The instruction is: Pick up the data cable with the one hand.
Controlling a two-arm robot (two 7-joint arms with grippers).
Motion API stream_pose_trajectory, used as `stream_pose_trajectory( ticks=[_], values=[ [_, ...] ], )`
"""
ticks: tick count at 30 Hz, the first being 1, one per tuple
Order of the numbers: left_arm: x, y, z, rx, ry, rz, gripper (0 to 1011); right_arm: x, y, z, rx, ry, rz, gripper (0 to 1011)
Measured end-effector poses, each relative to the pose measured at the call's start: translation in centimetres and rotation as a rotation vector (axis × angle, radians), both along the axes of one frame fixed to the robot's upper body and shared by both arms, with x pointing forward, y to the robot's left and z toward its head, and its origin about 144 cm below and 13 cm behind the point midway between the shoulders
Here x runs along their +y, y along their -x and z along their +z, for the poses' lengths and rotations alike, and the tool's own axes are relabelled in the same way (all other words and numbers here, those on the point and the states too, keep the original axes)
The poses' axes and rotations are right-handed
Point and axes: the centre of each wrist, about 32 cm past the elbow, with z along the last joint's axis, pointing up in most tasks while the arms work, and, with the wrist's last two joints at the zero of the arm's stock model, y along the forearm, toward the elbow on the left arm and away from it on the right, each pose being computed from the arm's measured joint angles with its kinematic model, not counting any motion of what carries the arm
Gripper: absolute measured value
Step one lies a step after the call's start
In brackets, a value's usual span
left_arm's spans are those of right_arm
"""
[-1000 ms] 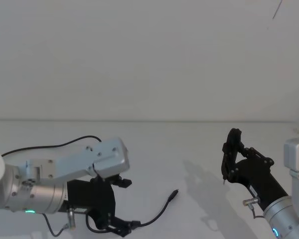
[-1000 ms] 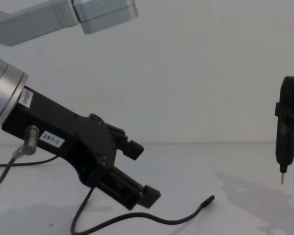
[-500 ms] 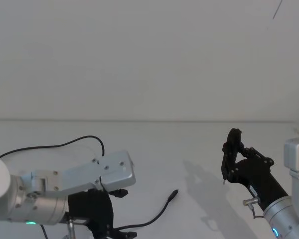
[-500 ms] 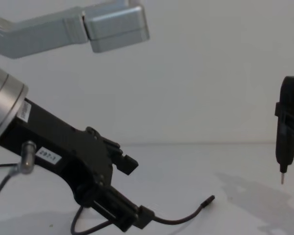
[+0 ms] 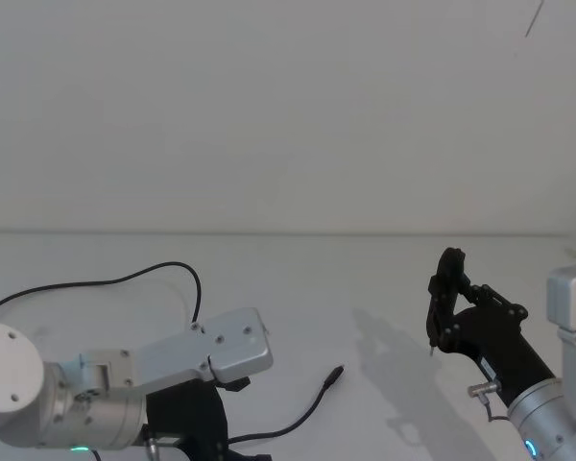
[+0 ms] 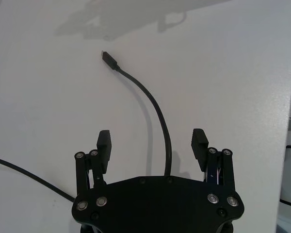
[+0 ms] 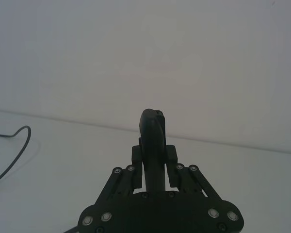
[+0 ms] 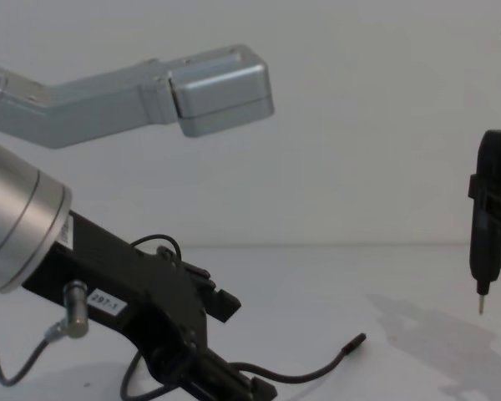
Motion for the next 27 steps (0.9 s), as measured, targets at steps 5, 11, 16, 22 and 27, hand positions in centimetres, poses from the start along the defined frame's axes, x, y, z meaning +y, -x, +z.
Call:
stream_pose_trajectory(
  ticks=[5, 11, 16, 22, 27],
  values=[
    [-0.2, -0.1, -0.5, 0.003, 0.001, 0.017, 1001, 0.0, 0.0, 0.0, 0.0, 0.0, 0.0, 284],
    [-0.4, -0.2, -0.8, 0.003, 0.002, 0.03, 979, 0.0, 0.0, 0.0, 0.0, 0.0, 0.0, 284],
    [-0.5, -0.2, -1.0, 0.002, 0.003, 0.038, 885, 0.0, 0.0, 0.0, 0.0, 0.0, 0.0, 284],
    [-0.6, -0.2, -1.1, 0.001, 0.003, 0.045, 687, 0.0, 0.0, 0.0, 0.0, 0.0, 0.0, 284],
    [-0.6, -0.2, -1.2, 0.001, 0.003, 0.047, 547, 0.0, 0.0, 0.0, 0.0, 0.0, 0.0, 284]
  ],
)
